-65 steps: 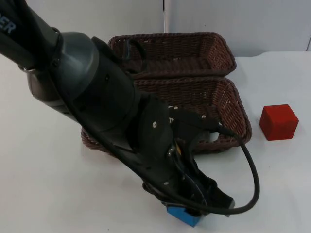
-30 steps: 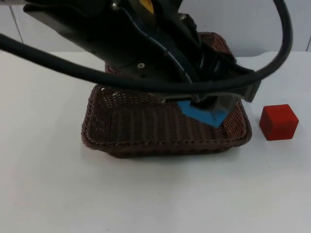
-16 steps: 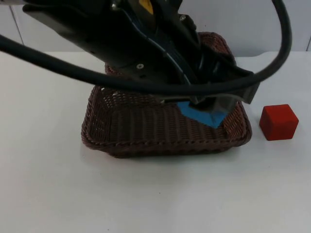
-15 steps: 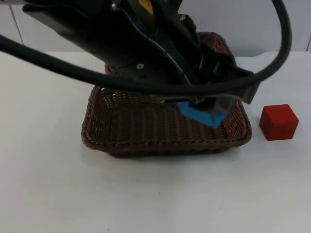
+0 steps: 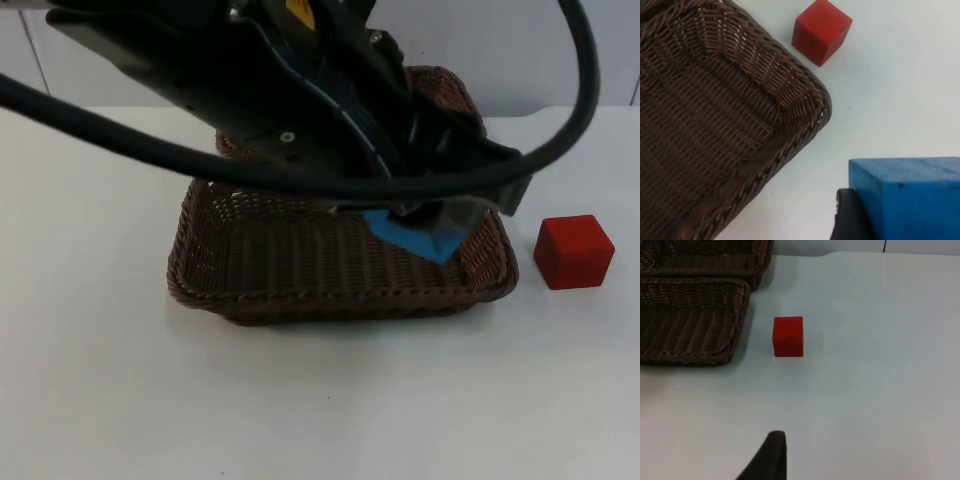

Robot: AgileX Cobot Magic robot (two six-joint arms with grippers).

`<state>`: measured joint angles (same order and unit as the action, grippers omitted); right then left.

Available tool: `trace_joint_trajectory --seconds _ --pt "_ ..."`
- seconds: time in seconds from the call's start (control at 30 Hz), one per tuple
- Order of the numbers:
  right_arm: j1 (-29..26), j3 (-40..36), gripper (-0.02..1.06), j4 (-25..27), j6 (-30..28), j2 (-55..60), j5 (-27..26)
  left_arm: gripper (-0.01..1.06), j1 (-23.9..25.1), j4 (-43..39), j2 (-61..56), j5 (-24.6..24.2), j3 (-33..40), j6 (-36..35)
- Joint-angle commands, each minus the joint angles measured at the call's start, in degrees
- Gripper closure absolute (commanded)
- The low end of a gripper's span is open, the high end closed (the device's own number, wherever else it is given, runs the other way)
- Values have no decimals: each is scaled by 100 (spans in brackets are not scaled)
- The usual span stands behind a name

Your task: Pick up one cube with the left hand and place it into the upper basket. Pick up one cube with the right hand and place it into the lower basket.

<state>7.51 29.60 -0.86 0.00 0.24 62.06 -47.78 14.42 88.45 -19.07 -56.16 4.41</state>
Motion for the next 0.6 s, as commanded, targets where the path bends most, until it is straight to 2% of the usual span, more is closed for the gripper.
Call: trace_joint_trajectory --seconds 0.0,0.27,0.43,0.57 --pt "-35 -8 -1 9 -41 -24 -25 105 -14 -126 -45 8 -14 -26" --pt "-35 -8 -1 9 -41 -24 -25 105 16 -456 -45 234 -14 -26" --pt "-35 -8 -1 9 -41 -24 -25 105 472 -416 -35 356 -14 -26" --pt "-35 -8 -1 9 -41 -24 -25 105 1155 -416 232 234 -304 -26"
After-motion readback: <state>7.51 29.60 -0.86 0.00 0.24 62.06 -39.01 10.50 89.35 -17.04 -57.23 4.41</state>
